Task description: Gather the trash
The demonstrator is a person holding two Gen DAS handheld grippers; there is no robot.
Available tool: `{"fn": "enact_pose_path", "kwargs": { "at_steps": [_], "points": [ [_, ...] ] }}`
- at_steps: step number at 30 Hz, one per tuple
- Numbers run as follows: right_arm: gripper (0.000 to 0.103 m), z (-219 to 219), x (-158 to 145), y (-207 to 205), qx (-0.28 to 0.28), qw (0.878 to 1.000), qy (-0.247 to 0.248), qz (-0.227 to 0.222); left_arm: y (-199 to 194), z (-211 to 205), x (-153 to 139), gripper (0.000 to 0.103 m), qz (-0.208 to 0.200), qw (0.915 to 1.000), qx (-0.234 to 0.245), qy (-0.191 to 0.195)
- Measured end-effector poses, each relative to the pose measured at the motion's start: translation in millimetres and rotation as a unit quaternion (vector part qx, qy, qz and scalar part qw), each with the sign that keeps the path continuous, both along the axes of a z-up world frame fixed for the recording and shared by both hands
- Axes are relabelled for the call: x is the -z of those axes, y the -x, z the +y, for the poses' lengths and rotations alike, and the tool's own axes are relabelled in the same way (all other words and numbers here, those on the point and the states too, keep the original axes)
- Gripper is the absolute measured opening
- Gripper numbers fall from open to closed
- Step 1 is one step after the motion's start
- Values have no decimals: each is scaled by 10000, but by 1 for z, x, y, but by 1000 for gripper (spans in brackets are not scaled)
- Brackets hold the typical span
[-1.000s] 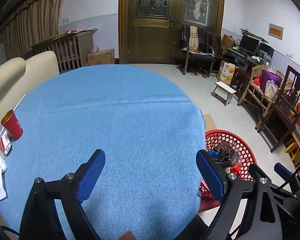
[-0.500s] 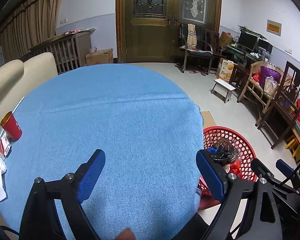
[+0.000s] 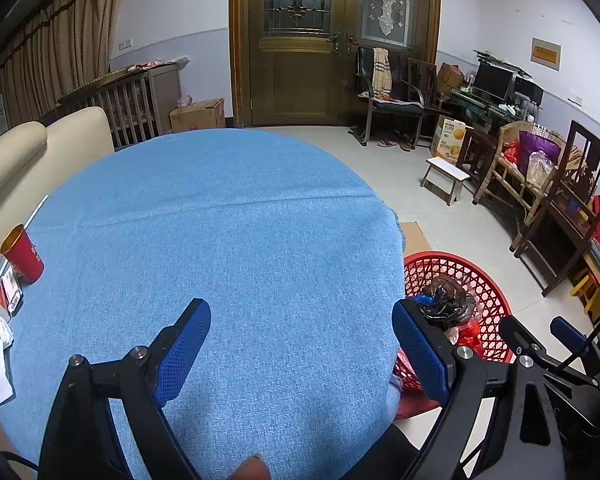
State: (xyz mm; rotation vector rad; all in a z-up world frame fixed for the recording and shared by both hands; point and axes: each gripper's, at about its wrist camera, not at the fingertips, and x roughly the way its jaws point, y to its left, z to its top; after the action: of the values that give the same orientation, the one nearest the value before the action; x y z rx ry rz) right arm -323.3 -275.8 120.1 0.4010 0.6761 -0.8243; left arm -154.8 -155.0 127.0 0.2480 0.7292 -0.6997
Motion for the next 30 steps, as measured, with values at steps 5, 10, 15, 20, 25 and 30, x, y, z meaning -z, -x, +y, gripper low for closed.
{"fn": "enact_pose_path", "kwargs": {
  "at_steps": [5,10,15,20,25,30],
  "points": [
    [88,0,1,0,29,10000,-10,-15,2,-1,1,92,-4,10000,32,-18],
    [88,0,3,2,51,10000,-40,-17,4,-2,1,92,-11,10000,55,-37],
    [88,-3,5,4,72,9999,-80,-31,5,-4,2,92,-31,9999,91,-72],
    [88,-5,6,6,103,9999,-102,-46,7,-8,2,92,-40,9998,145,-105],
    [88,-6,6,7,114,9999,-115,-49,8,-8,3,92,-38,9998,178,-125],
    [89,-5,7,6,105,9999,-122,-34,10,-9,3,92,-39,9997,190,-126]
  ]
}}
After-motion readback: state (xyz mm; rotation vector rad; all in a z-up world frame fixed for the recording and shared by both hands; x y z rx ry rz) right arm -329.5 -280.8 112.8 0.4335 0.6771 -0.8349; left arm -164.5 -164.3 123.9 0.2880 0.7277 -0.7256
